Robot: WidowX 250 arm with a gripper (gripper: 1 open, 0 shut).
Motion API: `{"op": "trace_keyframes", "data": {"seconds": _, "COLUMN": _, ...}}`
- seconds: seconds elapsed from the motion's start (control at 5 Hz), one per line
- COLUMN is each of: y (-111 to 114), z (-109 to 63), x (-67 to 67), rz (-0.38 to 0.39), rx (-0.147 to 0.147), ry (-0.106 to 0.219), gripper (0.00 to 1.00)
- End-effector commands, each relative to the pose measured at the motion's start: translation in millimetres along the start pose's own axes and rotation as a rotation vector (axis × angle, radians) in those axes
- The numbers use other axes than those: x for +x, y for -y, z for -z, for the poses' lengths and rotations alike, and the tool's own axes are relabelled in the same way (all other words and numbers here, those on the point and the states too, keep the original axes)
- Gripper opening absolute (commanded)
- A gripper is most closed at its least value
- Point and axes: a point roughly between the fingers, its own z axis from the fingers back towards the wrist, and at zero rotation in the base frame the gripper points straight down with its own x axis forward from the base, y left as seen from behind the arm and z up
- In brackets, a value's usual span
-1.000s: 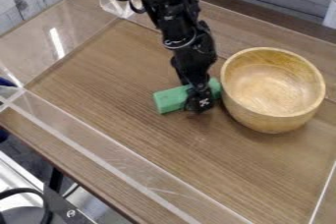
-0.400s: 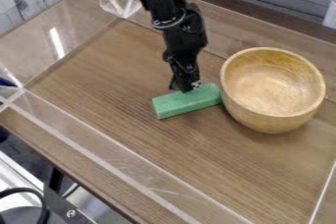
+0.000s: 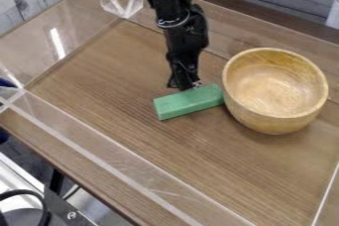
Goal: Remove the green block from inside the brown bowl and put it on the table
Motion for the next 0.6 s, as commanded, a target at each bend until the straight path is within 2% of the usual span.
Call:
{"op": "trace_keyframes", "data": {"seconds": 0.0, "y": -8.6, "z": -12.8, "x": 13.0, "rz": 0.001, "rx": 0.056, "ry": 0.028, "gripper": 0.00}}
{"op": "trace_keyframes", "data": {"seconds": 0.2, "y": -9.2, "z": -12.5, "x": 14.6, "rz": -0.012, "rx": 0.070, "ry": 0.018, "gripper": 0.00}}
{"op": "trace_keyframes", "data": {"seconds": 0.4, "y": -8.2, "z": -10.7, "x": 14.6, "rz": -0.010, "rx": 0.066, "ry": 0.011, "gripper": 0.00}}
